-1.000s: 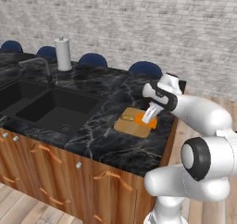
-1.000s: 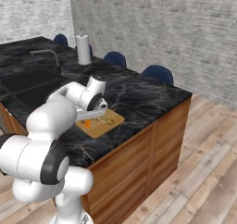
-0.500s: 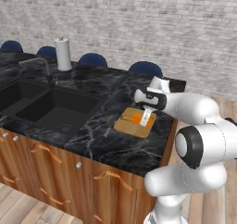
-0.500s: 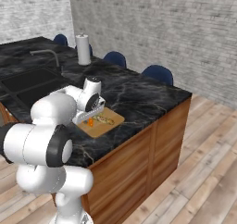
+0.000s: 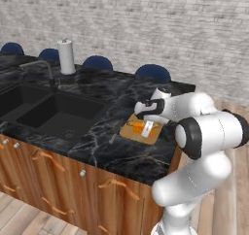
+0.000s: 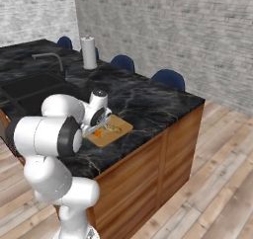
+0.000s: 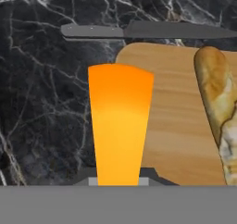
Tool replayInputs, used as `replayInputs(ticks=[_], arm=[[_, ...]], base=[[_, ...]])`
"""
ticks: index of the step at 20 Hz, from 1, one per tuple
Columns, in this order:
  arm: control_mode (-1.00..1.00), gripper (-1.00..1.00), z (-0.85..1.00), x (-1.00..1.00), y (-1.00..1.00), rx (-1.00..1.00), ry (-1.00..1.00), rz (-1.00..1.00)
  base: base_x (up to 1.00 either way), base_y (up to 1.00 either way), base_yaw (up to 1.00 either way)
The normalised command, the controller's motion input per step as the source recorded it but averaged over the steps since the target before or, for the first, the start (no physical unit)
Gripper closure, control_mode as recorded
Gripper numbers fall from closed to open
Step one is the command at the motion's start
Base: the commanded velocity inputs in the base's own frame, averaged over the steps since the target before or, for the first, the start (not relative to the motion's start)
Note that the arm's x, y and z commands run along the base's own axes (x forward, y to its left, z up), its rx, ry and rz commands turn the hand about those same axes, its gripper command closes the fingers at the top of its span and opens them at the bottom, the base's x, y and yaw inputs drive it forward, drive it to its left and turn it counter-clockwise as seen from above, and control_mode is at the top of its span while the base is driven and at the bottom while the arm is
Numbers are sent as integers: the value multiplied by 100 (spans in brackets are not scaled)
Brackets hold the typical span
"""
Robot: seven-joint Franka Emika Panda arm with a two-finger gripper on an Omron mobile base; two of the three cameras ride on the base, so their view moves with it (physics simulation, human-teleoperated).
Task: Retrieve the sausage and cheese from the fridge and place them on the cutting board on the counter.
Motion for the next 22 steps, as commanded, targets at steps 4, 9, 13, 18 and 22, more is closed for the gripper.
replayInputs(ticks=[4, 9, 13, 18, 22], arm=[[-100, 100, -27, 57, 0, 0, 0, 0], [-100, 100, -31, 52, 0, 0, 0, 0], [-100, 100, -34, 45, -2, 0, 0, 1], [-100, 100, -32, 42, -4, 0, 1, 0], [-100, 100, -34, 14, 1, 0, 0, 0]], base=[[0, 0, 0], [0, 0, 0], [0, 0, 0], [0, 0, 0], [0, 0, 0]])
